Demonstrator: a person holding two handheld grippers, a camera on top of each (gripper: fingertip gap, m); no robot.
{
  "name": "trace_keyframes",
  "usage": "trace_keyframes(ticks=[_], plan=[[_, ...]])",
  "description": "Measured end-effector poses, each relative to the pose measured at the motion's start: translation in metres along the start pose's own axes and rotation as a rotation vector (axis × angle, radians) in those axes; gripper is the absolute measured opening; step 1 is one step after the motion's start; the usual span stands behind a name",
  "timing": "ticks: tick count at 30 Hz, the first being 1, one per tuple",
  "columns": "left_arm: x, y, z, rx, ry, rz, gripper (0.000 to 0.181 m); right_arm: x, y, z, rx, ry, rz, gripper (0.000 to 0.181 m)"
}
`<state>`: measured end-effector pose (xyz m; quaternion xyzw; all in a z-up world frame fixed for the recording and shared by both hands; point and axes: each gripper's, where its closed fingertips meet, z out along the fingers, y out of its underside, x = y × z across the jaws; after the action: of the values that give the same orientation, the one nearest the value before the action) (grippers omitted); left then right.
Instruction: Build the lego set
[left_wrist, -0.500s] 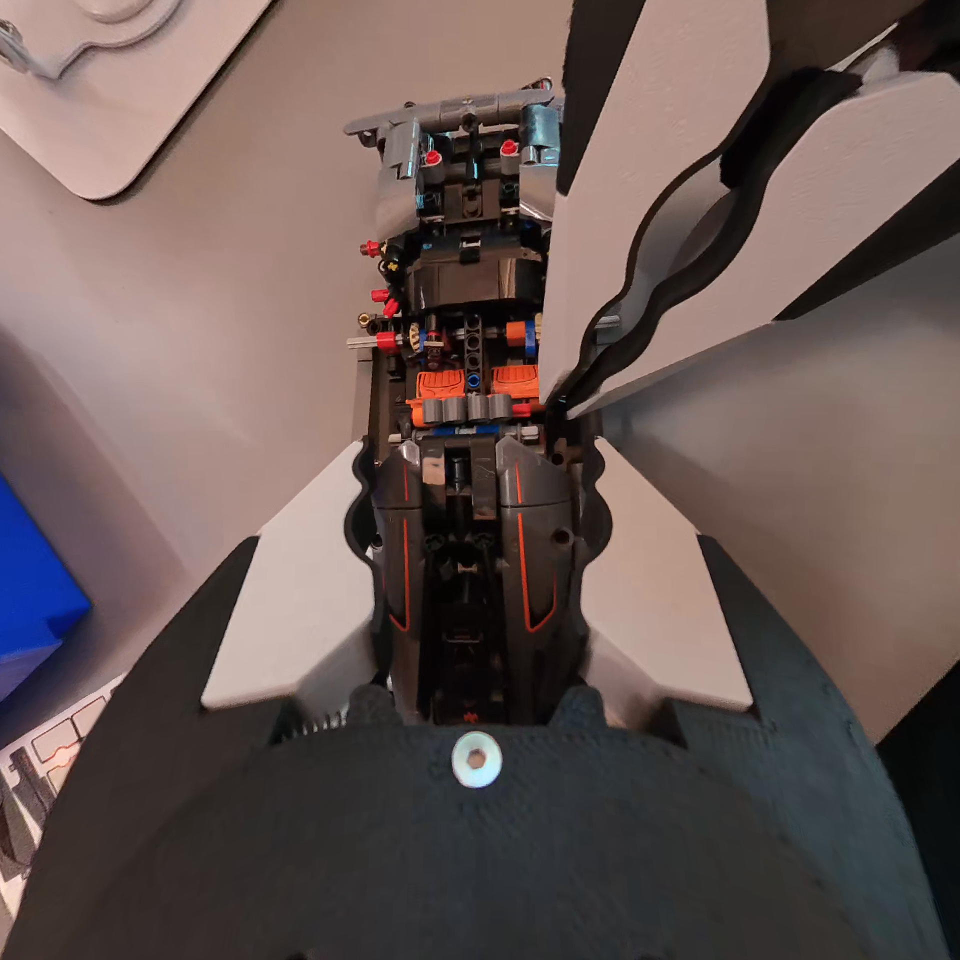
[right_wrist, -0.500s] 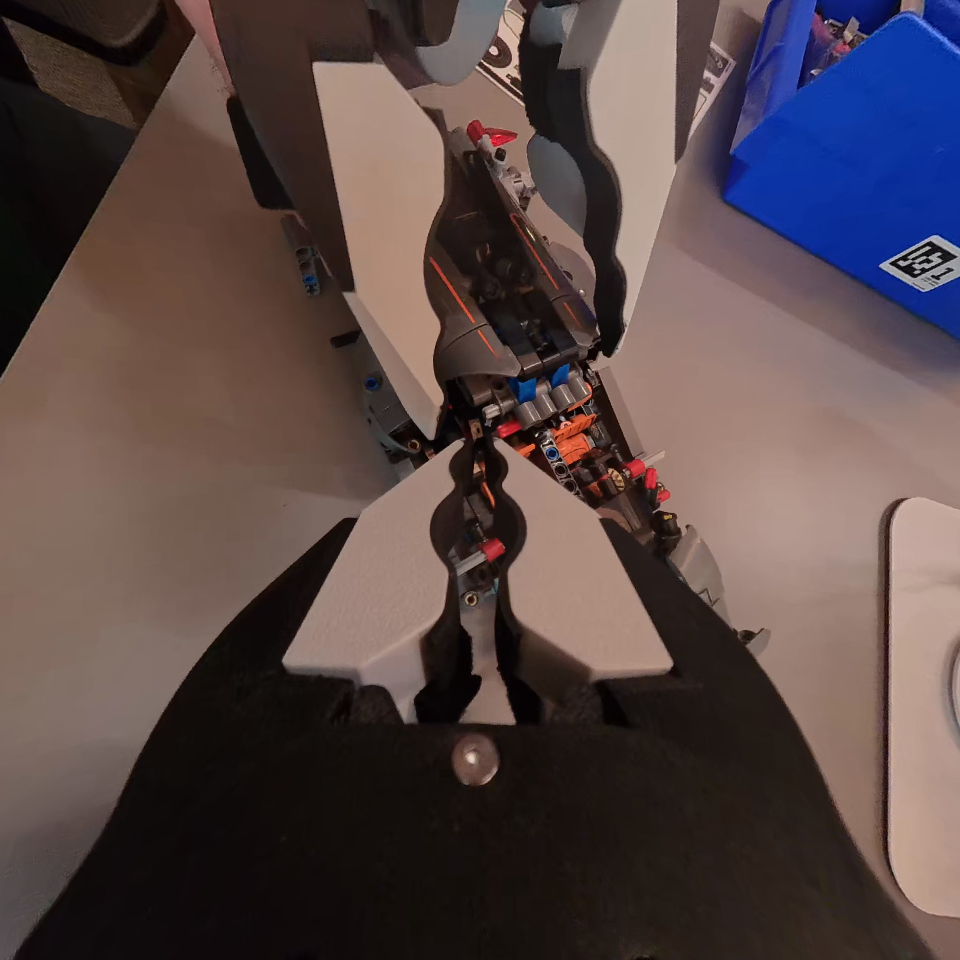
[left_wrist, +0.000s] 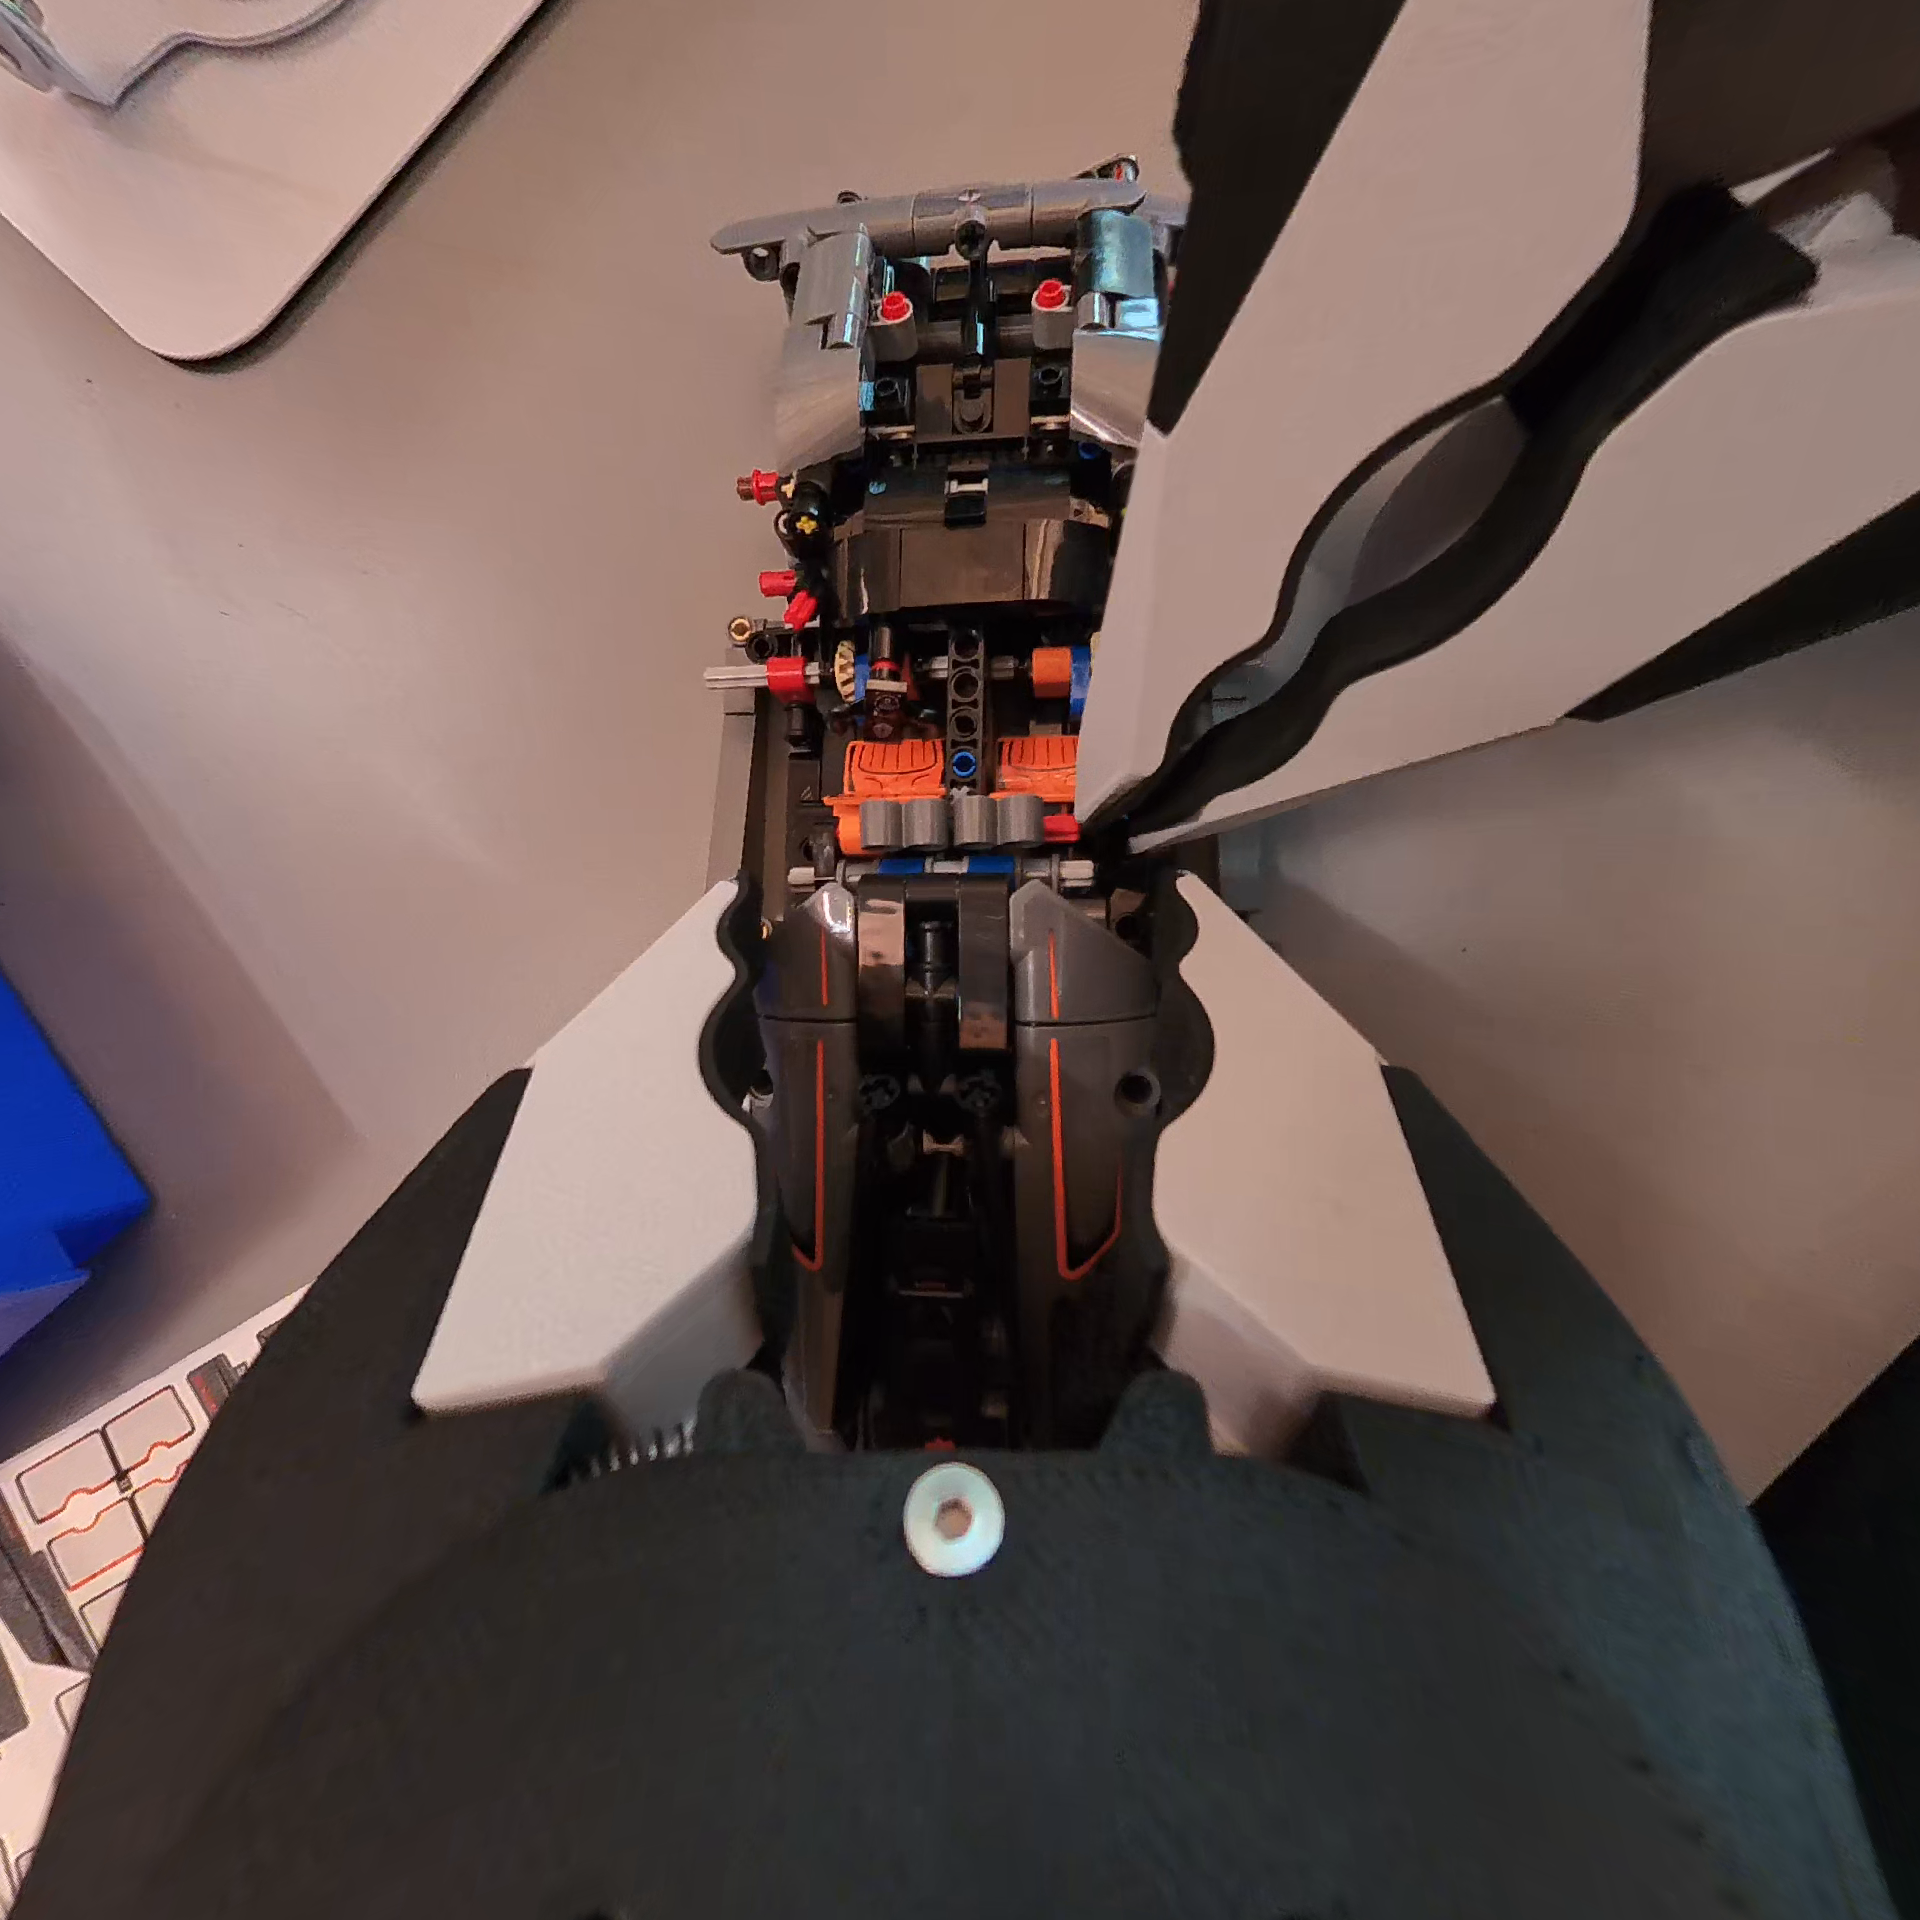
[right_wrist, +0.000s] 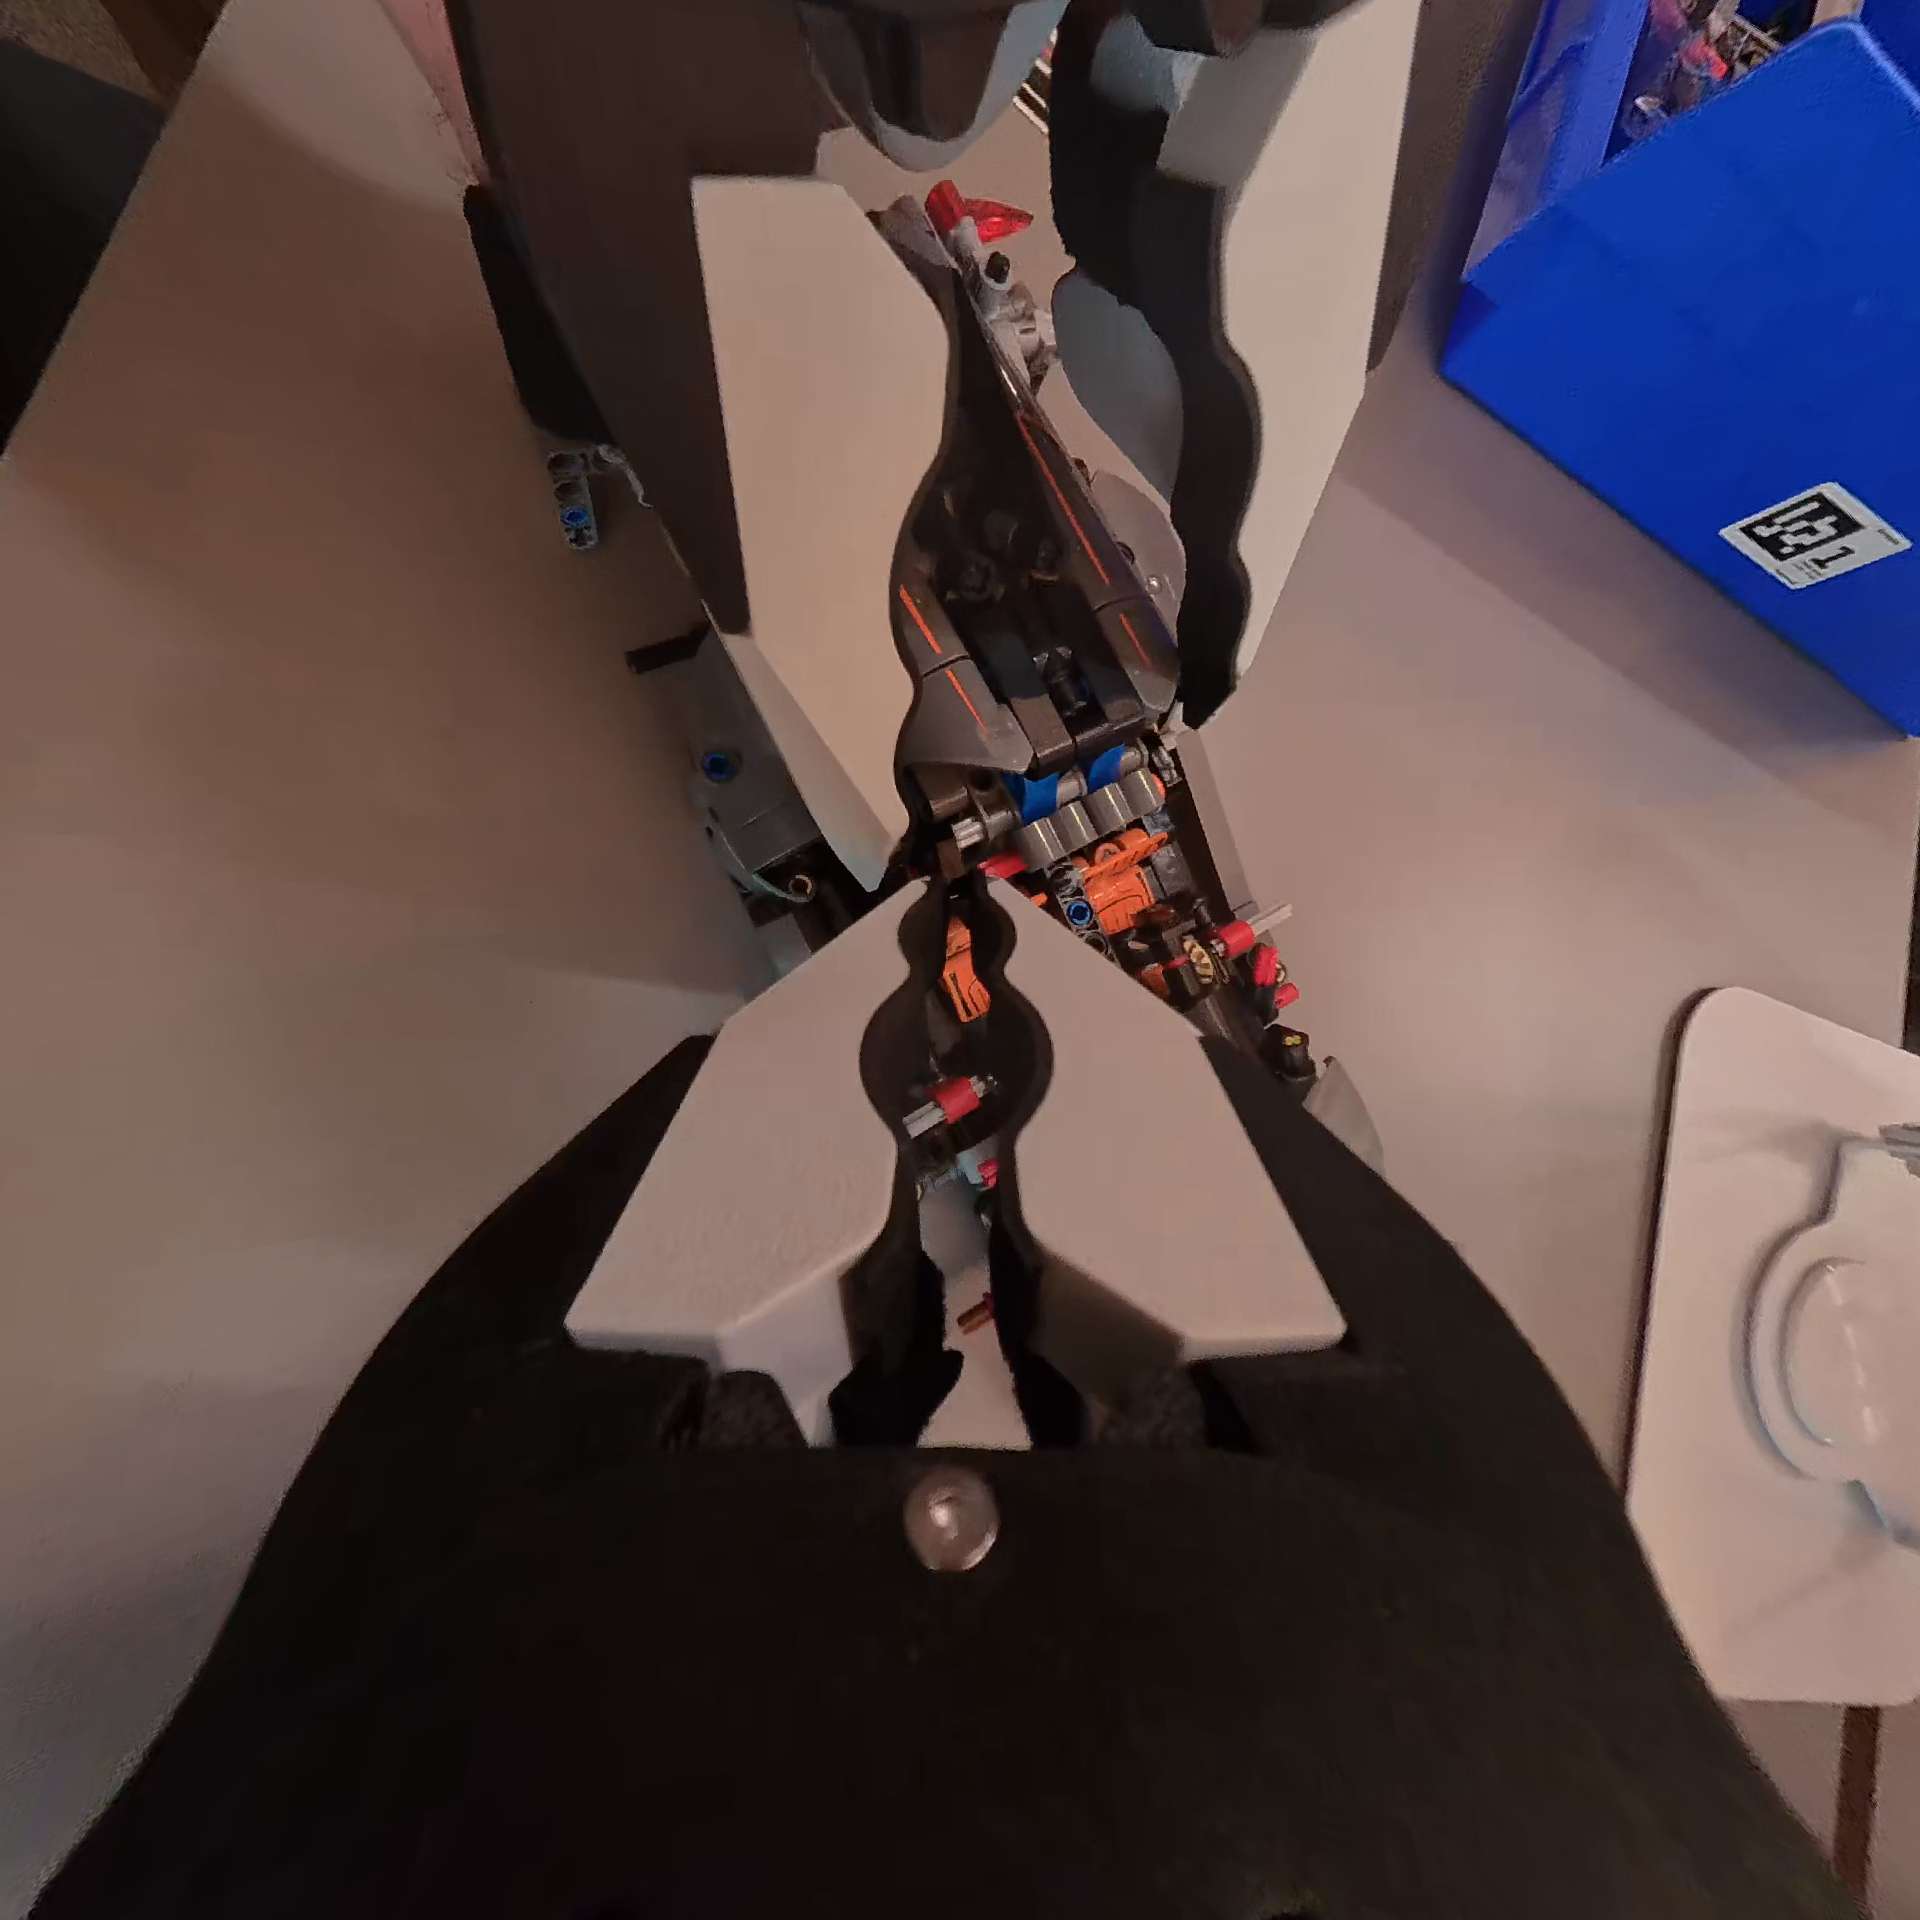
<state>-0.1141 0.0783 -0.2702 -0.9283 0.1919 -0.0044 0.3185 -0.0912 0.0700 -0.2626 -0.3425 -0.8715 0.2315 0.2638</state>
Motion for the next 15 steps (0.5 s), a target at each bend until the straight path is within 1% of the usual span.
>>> trace_keyframes(ticks=[1,9,15], plan=[[0.0001,0.0001,0.0000,0.003,-0.001,0.004,0.073,-0.0001,0.0000,0.0000,-0.011,0.008,-0.003,0.001],[-0.0005,-0.0005,-0.0003,0.044,-0.004,-0.015,0.072,0.0020,-0.0015,-0.0001,-0.069,0.088,-0.026,0.002],[-0.0007,-0.0009,-0.0012,0.093,-0.017,-0.032,0.070,0.0018,-0.0019,0.0005,-0.062,0.205,-0.006,0.002]])
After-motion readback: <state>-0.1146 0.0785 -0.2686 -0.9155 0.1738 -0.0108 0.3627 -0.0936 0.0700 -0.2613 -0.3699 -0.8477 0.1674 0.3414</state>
